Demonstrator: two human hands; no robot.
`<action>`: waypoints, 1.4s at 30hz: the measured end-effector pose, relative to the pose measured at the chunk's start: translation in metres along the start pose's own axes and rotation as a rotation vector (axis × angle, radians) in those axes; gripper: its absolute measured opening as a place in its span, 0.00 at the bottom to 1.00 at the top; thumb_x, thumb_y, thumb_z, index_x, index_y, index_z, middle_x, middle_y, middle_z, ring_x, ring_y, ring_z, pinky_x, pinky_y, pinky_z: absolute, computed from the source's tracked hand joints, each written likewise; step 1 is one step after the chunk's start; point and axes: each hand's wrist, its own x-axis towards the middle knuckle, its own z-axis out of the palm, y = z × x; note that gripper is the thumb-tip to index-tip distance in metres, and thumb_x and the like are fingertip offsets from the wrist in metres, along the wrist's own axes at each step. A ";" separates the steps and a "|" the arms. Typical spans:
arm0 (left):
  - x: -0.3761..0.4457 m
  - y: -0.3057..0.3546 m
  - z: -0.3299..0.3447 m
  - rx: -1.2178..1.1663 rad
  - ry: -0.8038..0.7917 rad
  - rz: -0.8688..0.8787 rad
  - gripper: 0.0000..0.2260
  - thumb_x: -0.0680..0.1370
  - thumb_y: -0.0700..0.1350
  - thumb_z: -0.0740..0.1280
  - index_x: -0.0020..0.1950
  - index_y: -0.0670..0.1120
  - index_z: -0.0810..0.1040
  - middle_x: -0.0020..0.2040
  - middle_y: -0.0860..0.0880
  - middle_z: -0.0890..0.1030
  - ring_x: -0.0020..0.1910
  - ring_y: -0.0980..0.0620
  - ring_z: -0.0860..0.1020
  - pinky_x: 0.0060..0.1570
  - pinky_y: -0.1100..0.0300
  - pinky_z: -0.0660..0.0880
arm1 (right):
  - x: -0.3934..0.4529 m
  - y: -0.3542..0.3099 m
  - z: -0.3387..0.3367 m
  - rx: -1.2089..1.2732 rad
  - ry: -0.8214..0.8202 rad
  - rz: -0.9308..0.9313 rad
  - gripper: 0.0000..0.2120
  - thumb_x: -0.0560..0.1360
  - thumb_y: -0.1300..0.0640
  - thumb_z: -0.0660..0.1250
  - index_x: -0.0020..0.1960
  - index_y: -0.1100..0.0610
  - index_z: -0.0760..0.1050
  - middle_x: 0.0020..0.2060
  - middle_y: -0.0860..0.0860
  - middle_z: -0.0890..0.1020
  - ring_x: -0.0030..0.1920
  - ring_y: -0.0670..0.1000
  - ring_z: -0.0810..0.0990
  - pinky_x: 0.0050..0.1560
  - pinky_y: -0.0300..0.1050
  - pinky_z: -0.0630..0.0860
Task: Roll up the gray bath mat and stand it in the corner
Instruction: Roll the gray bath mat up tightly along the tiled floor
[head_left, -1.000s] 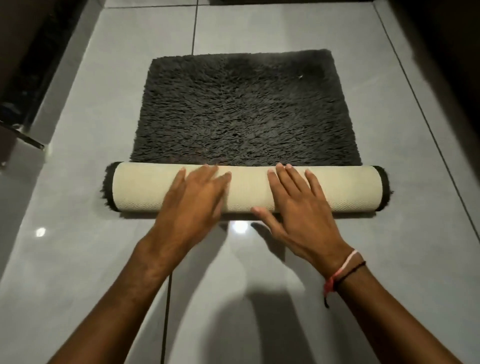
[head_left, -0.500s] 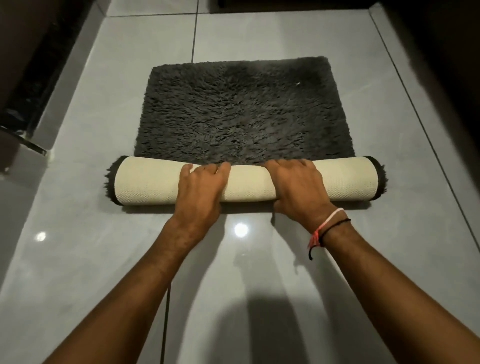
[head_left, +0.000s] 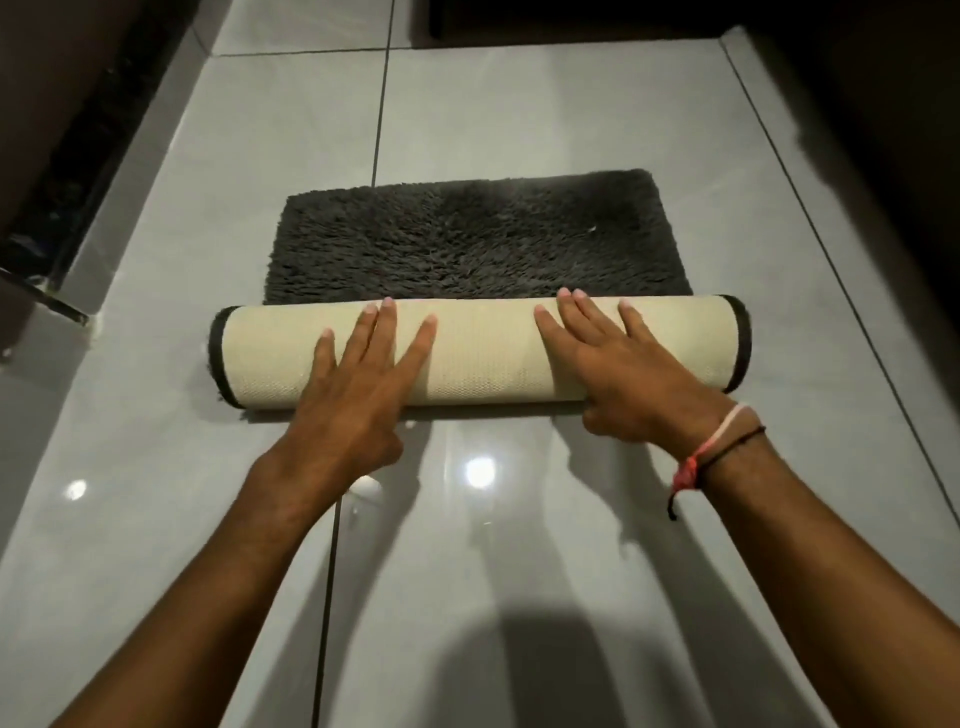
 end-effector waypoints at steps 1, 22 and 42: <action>0.004 0.002 0.006 0.067 -0.006 -0.001 0.60 0.66 0.42 0.77 0.80 0.54 0.33 0.82 0.42 0.37 0.82 0.43 0.38 0.78 0.38 0.43 | 0.008 0.003 0.001 -0.019 -0.033 -0.009 0.56 0.70 0.57 0.75 0.82 0.56 0.39 0.83 0.60 0.43 0.83 0.58 0.42 0.80 0.66 0.46; -0.031 0.008 -0.040 -0.163 -0.249 0.054 0.43 0.71 0.44 0.75 0.80 0.61 0.55 0.81 0.47 0.61 0.80 0.46 0.58 0.79 0.41 0.54 | -0.025 -0.020 -0.021 0.198 -0.144 0.113 0.51 0.64 0.59 0.81 0.80 0.46 0.58 0.78 0.58 0.66 0.78 0.60 0.64 0.77 0.65 0.63; -0.007 0.007 0.004 -0.095 0.129 0.074 0.37 0.75 0.64 0.43 0.82 0.52 0.39 0.83 0.41 0.42 0.82 0.46 0.42 0.80 0.41 0.43 | -0.039 -0.030 -0.011 0.241 0.143 0.153 0.34 0.82 0.44 0.58 0.82 0.54 0.49 0.83 0.58 0.46 0.83 0.55 0.43 0.81 0.63 0.43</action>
